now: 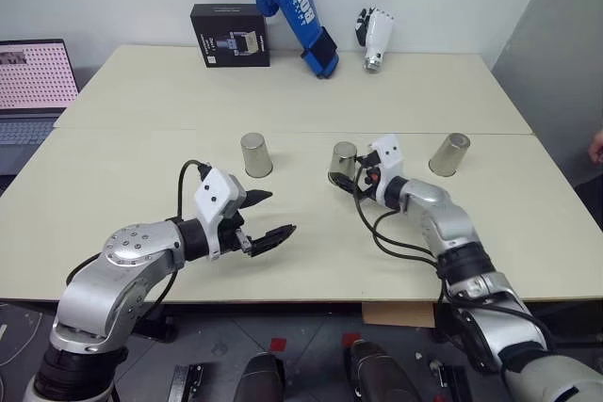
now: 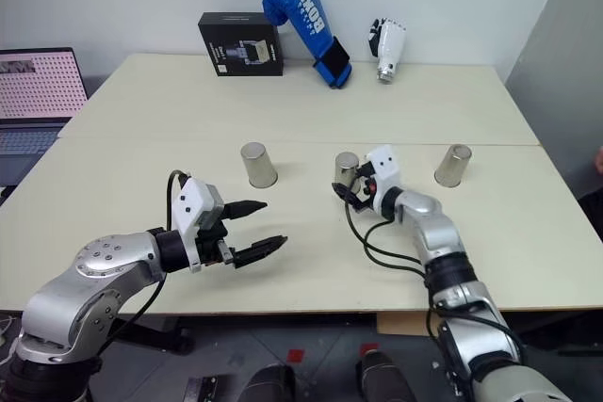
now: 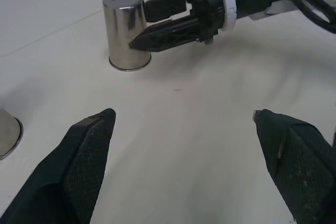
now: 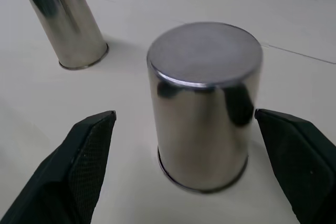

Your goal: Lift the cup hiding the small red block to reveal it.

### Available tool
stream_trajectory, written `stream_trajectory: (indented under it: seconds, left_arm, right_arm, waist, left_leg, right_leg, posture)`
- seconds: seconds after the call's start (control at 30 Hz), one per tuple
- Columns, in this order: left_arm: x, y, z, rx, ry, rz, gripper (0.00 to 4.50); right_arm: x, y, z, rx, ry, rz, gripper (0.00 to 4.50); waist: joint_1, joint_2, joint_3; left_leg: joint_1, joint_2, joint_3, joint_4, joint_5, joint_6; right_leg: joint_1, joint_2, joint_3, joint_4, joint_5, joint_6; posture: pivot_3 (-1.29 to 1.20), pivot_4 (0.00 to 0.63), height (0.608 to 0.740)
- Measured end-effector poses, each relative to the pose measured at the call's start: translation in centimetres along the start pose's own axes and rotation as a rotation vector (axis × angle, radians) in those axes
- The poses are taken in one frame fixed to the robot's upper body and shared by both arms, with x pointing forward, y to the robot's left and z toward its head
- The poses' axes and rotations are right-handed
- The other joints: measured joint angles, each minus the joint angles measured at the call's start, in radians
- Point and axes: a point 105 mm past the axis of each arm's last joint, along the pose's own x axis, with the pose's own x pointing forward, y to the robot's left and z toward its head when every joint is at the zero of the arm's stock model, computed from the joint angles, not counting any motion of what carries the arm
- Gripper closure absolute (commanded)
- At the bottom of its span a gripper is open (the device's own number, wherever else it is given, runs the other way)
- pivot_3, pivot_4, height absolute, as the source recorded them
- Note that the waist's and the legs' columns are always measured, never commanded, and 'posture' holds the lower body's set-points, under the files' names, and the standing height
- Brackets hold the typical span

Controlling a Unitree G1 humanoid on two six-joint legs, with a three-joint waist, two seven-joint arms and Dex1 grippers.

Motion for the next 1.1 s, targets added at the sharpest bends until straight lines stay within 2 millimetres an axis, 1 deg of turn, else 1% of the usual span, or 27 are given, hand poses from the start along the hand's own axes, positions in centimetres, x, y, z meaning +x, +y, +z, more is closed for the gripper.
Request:
stream_trajectory:
  seconds: [0.1,0.2,0.23,0.3,0.37,0.47,0.53,0.6,0.67,0.7,0.73,0.77,0.8,0.87,0.93,1.0,1.03,1.07,1.1]
  left_arm:
    - [0.0,0.1,0.0,0.003,0.0,0.012,0.04]
    - [0.0,0.3,0.0,0.01,0.003,0.021,0.0]
    - [0.0,0.4,-0.1,0.011,0.004,0.025,0.0]
    - [0.0,0.6,-0.2,0.007,0.006,0.031,0.0]
    - [0.0,0.8,-0.3,0.007,0.006,0.035,0.0]
    - [0.0,1.0,-0.3,0.01,0.007,0.04,0.0]
    - [0.1,1.3,0.0,0.019,0.003,0.046,0.0]
    - [0.1,1.5,0.0,0.019,0.002,0.051,0.0]
    - [0.1,1.6,-0.1,0.02,0.002,0.054,0.0]
    - [0.1,1.7,-0.2,0.019,0.003,0.056,0.0]
    - [0.1,1.8,-0.2,0.018,0.005,0.058,0.0]
    - [0.1,1.8,-0.2,0.019,0.007,0.058,0.0]
    - [0.1,1.8,-0.2,0.02,0.007,0.057,0.0]
    - [0.1,1.7,-0.3,0.022,0.01,0.053,0.0]
    - [0.2,1.5,-0.4,0.022,0.014,0.04,0.0]
    - [0.5,1.3,-0.3,0.025,0.013,0.025,0.0]
    - [0.7,1.3,-0.1,0.029,0.009,0.02,0.0]
    - [0.7,1.3,-0.1,0.03,0.008,0.019,0.0]
    - [0.7,1.3,0.1,0.035,0.004,0.019,0.0]
  right_arm:
    - [0.7,0.0,0.3,-0.007,-0.015,0.005,0.0]
    - [1.1,-0.2,0.0,-0.021,-0.016,-0.004,0.5]
    - [1.1,-0.3,-0.3,-0.029,-0.015,-0.007,0.83]
    - [1.1,-0.4,-0.6,-0.047,-0.015,-0.013,1.34]
    - [1.0,-0.4,-0.4,-0.063,-0.027,-0.013,1.77]
    - [0.9,-0.7,0.1,-0.062,-0.048,-0.02,1.8]
    - [0.5,-0.8,1.8,-0.068,-0.098,-0.028,1.8]
    - [-0.2,-0.9,4.9,-0.068,-0.186,-0.036,1.8]
    - [-1.4,-1.6,7.6,-0.068,-0.249,-0.075,1.8]
    - [-2.0,-2.2,8.4,-0.072,-0.258,-0.112,1.8]
    - [-2.6,-3.1,8.6,-0.076,-0.247,-0.159,1.8]
    - [-2.9,-3.9,8.4,-0.08,-0.225,-0.199,1.8]
    - [-3.4,-4.9,7.8,-0.09,-0.185,-0.248,1.8]
    - [-4.1,-6.5,6.0,-0.095,-0.102,-0.316,1.8]
    - [-4.3,-7.5,3.5,-0.067,-0.021,-0.352,1.8]
    - [-4.1,-7.6,0.9,-0.021,0.051,-0.36,1.8]
    - [-3.9,-7.6,-0.2,-0.004,0.08,-0.357,1.45]
    - [-3.8,-7.5,-0.2,-0.005,0.072,-0.356,1.08]
    - [-3.7,-7.6,-0.1,-0.005,0.072,-0.357,0.89]
  waist:
    - [0.001,0.0,0.0]
    - [0.0,0.0,0.0]
    - [0.001,0.0,0.0]
    - [-0.001,0.0,0.0]
    - [-0.001,0.0,0.0]
    - [-0.001,0.001,0.0]
    - [0.0,0.001,0.001]
    - [0.001,0.001,0.001]
    - [0.001,0.001,0.001]
    - [0.003,0.001,0.001]
    - [0.004,0.001,0.001]
    - [0.005,0.001,0.001]
    - [0.005,0.001,0.001]
    - [0.004,0.001,0.001]
    - [0.002,0.001,0.0]
    - [-0.002,0.001,0.001]
    - [-0.006,0.001,0.001]
    - [-0.01,0.002,0.001]
    - [-0.012,0.001,0.001]
  left_leg:
    - [0.0,0.0,-0.001,0.0,0.0,0.0]
    - [0.0,0.0,-0.001,0.0,0.0,0.0]
    - [0.0,0.0,-0.001,0.0,0.0,0.0]
    - [0.0,0.0,-0.001,0.0,0.0,0.0]
    - [0.0,0.0,-0.001,0.0,0.0,0.0]
    - [0.0,0.0,-0.001,0.0,0.0,0.0]
    - [0.0,0.0,-0.001,0.0,0.0,0.0]
    - [0.0,0.0,-0.001,0.0,0.0,0.0]
    - [-0.001,0.0,-0.002,-0.001,0.0,0.0]
    - [-0.001,0.0,-0.003,-0.001,0.0,0.0]
    - [-0.001,0.0,-0.003,-0.001,0.0,0.0]
    - [-0.001,0.0,-0.002,0.0,0.0,0.0]
    - [-0.001,-0.001,-0.002,0.0,0.0,0.0]
    - [0.0,-0.001,-0.001,0.0,0.0,0.0]
    - [0.0,0.0,-0.001,0.0,0.0,0.0]
    - [0.0,0.0,0.0,-0.001,0.0,0.0]
    - [0.0,0.0,0.0,-0.001,0.0,0.0]
    - [0.0,0.0,0.0,-0.001,0.0,0.0]
    - [0.0,0.0,0.0,-0.001,0.0,0.0]
  right_leg:
    - [0.0,0.0,0.0,0.0,0.0,0.0]
    - [0.0,0.0,-0.001,0.0,0.0,0.0]
    - [0.0,0.0,-0.001,0.0,0.0,0.0]
    - [0.0,0.0,0.0,0.0,0.0,0.0]
    - [0.0,0.0,0.0,0.0,0.0,0.0]
    - [0.0,0.0,-0.001,0.001,0.0,0.0]
    - [0.0,0.0,-0.001,0.001,0.0,0.0]
    - [0.0,0.0,-0.001,0.001,0.0,0.0]
    - [0.0,0.0,-0.001,0.001,-0.001,-0.001]
    - [0.0,0.0,-0.002,0.001,-0.001,-0.001]
    - [0.0,0.0,-0.002,0.0,-0.001,-0.001]
    - [0.0,0.0,-0.002,0.0,-0.001,-0.001]
    - [0.0,0.0,-0.002,0.0,-0.001,-0.001]
    - [0.0,0.0,-0.001,0.0,-0.001,-0.002]
    - [0.0,0.0,-0.001,0.0,-0.001,-0.001]
    - [-0.001,0.0,0.0,0.0,-0.001,-0.001]
    - [-0.001,0.0,0.0,0.001,-0.001,-0.001]
    - [-0.001,0.0,0.001,0.001,-0.001,-0.001]
    - [0.0,0.0,0.0,0.001,-0.001,-0.001]
  posture:
    - [0.0,0.15,0.74]
    - [0.0,0.15,0.74]
    - [0.0,0.15,0.74]
    - [0.0,0.15,0.74]
    - [0.0,0.15,0.74]
    - [0.0,0.15,0.74]
    - [0.0,0.15,0.74]
    - [0.0,0.15,0.74]
    - [0.0,0.15,0.74]
    - [0.0,0.15,0.74]
    - [0.0,0.15,0.74]
    - [0.0,0.15,0.74]
    - [0.0,0.15,0.74]
    - [0.0,0.15,0.74]
    - [0.0,0.15,0.74]
    - [0.0,0.15,0.74]
    - [0.0,0.15,0.74]
    - [0.0,0.15,0.74]
    - [0.0,0.15,0.74]
